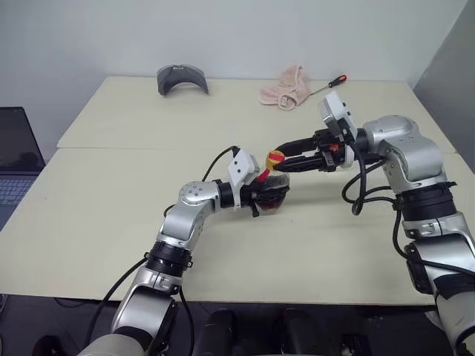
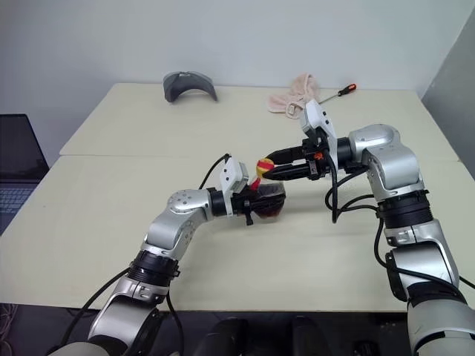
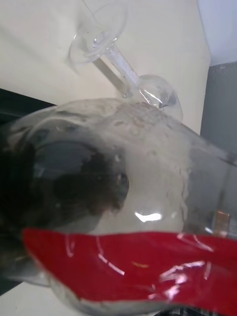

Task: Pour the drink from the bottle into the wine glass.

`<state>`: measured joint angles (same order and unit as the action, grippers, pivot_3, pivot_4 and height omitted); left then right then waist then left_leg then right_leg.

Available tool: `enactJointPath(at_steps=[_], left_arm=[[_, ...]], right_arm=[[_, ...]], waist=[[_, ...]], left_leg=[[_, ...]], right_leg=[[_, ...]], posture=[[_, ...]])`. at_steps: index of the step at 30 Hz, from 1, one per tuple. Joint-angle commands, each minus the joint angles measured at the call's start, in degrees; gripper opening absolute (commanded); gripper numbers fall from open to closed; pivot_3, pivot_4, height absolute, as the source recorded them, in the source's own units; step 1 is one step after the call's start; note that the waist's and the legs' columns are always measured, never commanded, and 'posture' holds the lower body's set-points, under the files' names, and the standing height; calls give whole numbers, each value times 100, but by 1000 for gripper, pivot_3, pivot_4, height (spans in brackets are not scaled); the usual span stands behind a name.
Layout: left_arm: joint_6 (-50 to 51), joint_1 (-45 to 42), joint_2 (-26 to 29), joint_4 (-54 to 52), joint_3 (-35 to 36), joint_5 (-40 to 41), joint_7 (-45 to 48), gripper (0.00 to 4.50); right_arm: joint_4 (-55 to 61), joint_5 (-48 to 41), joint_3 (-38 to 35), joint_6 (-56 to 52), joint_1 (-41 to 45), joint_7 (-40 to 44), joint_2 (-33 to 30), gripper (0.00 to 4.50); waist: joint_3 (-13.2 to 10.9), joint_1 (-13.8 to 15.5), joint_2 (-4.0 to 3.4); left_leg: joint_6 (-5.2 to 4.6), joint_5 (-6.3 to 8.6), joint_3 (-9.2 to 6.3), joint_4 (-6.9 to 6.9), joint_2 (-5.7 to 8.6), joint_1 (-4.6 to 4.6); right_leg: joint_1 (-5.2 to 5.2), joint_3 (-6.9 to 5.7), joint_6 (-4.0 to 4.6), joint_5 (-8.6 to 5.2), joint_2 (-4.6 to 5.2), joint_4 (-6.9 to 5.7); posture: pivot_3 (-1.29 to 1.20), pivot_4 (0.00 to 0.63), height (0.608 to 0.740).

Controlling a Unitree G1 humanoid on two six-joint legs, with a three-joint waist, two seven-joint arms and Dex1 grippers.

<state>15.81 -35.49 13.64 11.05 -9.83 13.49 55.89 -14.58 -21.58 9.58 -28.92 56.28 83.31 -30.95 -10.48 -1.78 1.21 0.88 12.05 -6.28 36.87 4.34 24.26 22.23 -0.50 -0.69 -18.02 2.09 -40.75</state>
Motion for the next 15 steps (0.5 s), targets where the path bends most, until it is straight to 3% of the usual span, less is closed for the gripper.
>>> enactJointPath(at_steps=[1, 10, 15], left_arm=[[6, -256, -51, -135, 144, 124, -157, 1071], [-184, -411, -88, 210, 110, 146, -108, 1057], [-338, -510, -106, 500, 132, 132, -103, 1042]], right_arm=[[919, -485, 74, -407, 47, 138, 176, 1197], [2861, -1335, -1079, -1888, -473, -1367, -113, 4495], [4130, -1163, -1416, -2445, -1065, -2887, -164, 4500]], waist=[[0, 5, 0], [0, 22, 0], [1, 25, -1]], left_leg=[[0, 0, 0, 0, 1, 1], [3, -1, -4, 3, 3, 12], [-1, 1, -6, 2, 4, 12]], right_leg=[[0, 0, 0, 0, 1, 1], [5, -2, 0, 0, 5, 5], [5, -5, 0, 0, 6, 5]], posture=[[0, 150, 740], [0, 150, 740], [0, 150, 740]])
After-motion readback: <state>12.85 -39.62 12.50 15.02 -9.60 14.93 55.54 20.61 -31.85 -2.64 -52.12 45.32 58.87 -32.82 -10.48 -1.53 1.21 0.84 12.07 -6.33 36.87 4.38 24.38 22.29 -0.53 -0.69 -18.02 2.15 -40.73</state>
